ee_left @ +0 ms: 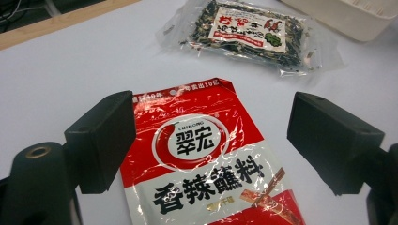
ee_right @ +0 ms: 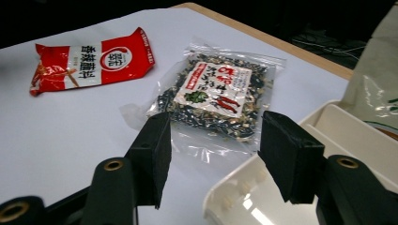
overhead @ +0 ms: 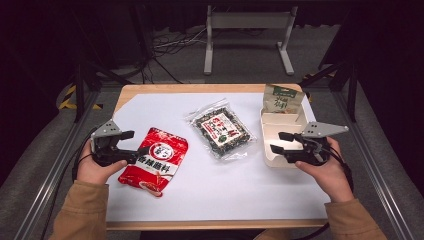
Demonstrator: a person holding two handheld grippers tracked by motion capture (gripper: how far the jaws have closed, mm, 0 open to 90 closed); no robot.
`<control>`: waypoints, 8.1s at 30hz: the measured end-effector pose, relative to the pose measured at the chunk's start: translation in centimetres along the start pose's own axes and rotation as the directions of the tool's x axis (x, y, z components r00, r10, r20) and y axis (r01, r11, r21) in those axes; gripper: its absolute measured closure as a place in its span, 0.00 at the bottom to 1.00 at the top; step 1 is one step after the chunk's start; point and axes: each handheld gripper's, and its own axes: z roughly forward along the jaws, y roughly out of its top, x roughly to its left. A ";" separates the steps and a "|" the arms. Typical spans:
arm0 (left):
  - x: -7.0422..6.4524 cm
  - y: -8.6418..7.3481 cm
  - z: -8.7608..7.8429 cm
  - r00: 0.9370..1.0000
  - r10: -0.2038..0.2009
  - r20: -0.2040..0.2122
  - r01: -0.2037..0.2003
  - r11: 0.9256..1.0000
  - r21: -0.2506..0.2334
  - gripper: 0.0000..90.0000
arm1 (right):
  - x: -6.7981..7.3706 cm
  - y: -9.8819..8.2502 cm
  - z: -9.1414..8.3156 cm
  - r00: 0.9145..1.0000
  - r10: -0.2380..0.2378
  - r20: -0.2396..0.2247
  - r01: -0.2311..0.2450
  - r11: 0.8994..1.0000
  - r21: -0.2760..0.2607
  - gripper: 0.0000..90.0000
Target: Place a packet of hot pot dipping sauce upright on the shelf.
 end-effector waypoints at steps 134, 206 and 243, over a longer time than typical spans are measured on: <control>6.2 1.4 5.0 0.999 -0.025 0.044 0.025 1.000 0.006 1.00 | 4.8 -0.8 3.8 0.979 -0.150 -0.135 0.149 0.989 -0.014 0.57; -7.3 5.5 -6.6 0.902 0.344 0.261 -0.242 0.904 -0.352 1.00 | 10.1 2.8 7.1 0.935 -0.197 -0.294 0.188 0.980 -0.061 0.47; -12.7 7.3 -0.5 0.829 0.400 0.392 -0.228 0.880 -0.416 1.00 | 9.9 -0.2 10.3 0.926 -0.109 -0.361 0.095 0.994 -0.056 0.44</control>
